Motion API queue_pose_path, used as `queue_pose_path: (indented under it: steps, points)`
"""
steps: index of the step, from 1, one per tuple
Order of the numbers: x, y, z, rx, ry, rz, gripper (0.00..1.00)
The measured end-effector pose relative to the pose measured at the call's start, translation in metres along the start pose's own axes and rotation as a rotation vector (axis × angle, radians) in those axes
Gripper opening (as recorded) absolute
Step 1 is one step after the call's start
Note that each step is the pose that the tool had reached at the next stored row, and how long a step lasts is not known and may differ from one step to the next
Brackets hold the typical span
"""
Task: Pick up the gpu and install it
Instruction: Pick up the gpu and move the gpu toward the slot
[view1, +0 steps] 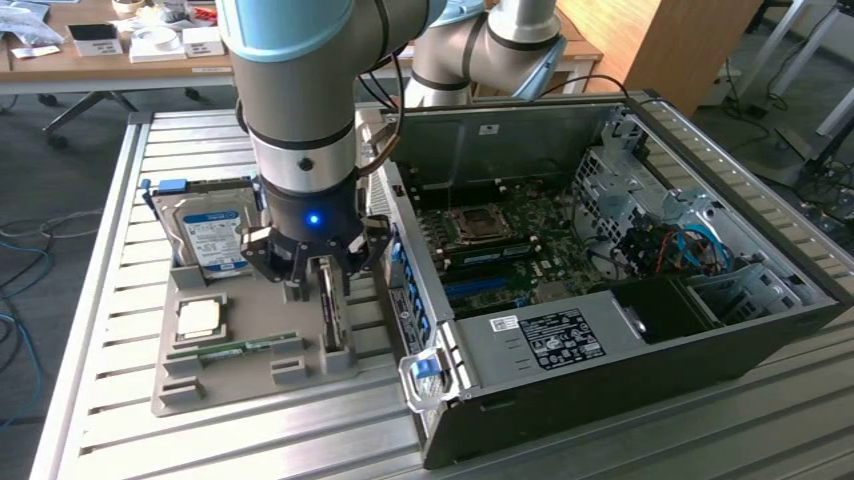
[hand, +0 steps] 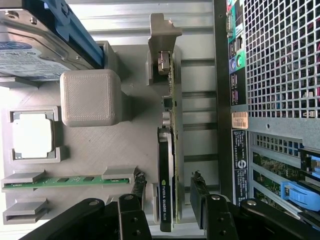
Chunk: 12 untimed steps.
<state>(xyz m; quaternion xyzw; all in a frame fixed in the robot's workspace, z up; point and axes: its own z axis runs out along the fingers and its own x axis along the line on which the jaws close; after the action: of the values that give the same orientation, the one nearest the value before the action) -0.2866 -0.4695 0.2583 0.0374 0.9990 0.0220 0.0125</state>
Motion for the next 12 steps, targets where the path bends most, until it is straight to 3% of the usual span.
queue_pose_path:
  steps: [12]
  points:
    - [0.0002, -0.0003, 0.0071, -0.0001, 0.0000, 0.000, 0.49]
